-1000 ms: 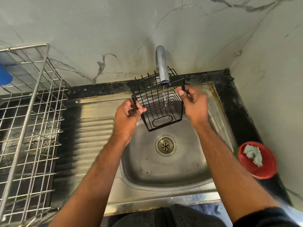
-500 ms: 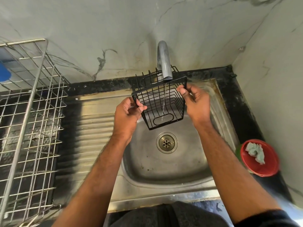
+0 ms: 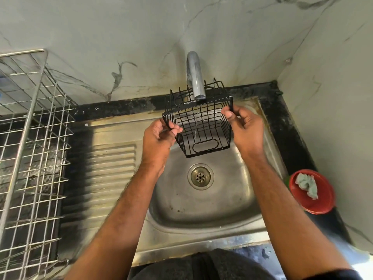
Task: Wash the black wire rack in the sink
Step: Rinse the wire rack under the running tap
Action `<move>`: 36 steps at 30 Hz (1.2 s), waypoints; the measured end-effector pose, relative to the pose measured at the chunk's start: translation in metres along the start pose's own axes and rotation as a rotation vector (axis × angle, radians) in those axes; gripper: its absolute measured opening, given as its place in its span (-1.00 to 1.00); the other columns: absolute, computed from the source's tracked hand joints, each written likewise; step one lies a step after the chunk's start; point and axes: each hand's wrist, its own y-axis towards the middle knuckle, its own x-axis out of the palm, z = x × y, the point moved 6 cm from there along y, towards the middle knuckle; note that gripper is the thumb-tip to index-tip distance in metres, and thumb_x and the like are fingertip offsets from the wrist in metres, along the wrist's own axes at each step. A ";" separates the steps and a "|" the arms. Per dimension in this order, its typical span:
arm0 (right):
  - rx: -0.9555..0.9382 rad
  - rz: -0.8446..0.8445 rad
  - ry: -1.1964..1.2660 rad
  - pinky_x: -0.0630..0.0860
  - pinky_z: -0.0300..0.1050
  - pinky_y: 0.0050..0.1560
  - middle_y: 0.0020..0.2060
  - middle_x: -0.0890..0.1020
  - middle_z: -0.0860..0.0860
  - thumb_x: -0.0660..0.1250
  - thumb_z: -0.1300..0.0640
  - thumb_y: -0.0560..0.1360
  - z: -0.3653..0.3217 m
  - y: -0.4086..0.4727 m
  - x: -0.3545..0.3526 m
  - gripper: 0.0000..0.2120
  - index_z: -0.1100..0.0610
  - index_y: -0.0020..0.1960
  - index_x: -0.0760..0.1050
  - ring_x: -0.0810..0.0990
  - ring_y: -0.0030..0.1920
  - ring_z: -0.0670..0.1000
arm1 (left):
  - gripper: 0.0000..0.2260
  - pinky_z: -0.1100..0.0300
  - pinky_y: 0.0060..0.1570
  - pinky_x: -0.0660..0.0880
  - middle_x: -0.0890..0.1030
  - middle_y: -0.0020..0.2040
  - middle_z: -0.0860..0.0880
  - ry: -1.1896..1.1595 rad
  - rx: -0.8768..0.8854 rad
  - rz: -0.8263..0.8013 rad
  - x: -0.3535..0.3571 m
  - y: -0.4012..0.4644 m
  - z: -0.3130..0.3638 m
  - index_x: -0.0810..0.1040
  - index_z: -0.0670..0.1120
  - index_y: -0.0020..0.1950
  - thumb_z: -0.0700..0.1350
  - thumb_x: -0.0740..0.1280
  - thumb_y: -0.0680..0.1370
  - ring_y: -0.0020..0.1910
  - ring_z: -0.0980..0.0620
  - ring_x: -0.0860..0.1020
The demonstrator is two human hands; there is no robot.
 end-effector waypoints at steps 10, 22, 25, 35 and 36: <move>0.016 0.045 -0.013 0.57 -0.30 0.11 0.05 0.72 -0.03 0.42 0.15 0.58 -0.001 -0.001 -0.019 -0.78 0.18 0.19 0.66 0.67 0.11 -0.17 | -0.79 0.23 0.00 0.56 0.69 -0.05 -0.02 0.025 -0.008 -0.024 0.018 0.008 -0.007 0.53 -0.02 -0.06 -0.34 0.35 0.58 0.08 0.01 0.70; -0.027 0.051 0.003 0.61 -0.12 0.20 0.00 0.72 -0.02 0.39 0.19 0.60 -0.003 -0.003 -0.005 -0.82 0.22 0.16 0.65 0.68 0.11 -0.08 | -0.77 0.16 0.06 0.55 0.69 -0.02 -0.17 0.056 0.090 -0.001 0.005 0.011 0.006 0.53 -0.03 -0.09 -0.37 0.35 0.57 0.06 -0.02 0.69; -0.019 0.062 0.011 0.60 -0.15 0.19 0.01 0.72 -0.05 0.40 0.18 0.60 -0.004 -0.003 -0.004 -0.82 0.21 0.16 0.65 0.68 0.11 -0.11 | -0.77 0.15 0.05 0.54 0.69 -0.02 -0.18 0.053 0.094 -0.003 0.003 0.010 0.007 0.54 -0.02 -0.09 -0.37 0.35 0.56 0.07 -0.05 0.69; -0.018 0.057 -0.005 0.61 -0.10 0.20 0.03 0.73 -0.01 0.40 0.15 0.59 -0.007 -0.006 -0.004 -0.81 0.19 0.17 0.65 0.68 0.14 -0.07 | -0.80 0.24 -0.05 0.53 0.68 -0.05 -0.09 0.024 0.079 -0.018 0.000 0.004 0.009 0.52 -0.06 -0.08 -0.37 0.35 0.57 0.08 -0.06 0.70; -0.017 0.057 -0.006 0.61 -0.11 0.20 0.03 0.73 -0.02 0.41 0.14 0.59 -0.008 -0.006 -0.004 -0.80 0.18 0.17 0.65 0.68 0.14 -0.07 | -0.80 0.25 -0.06 0.53 0.68 -0.04 -0.11 0.023 0.077 -0.017 0.000 0.004 0.009 0.52 -0.06 -0.08 -0.37 0.35 0.57 0.08 -0.06 0.70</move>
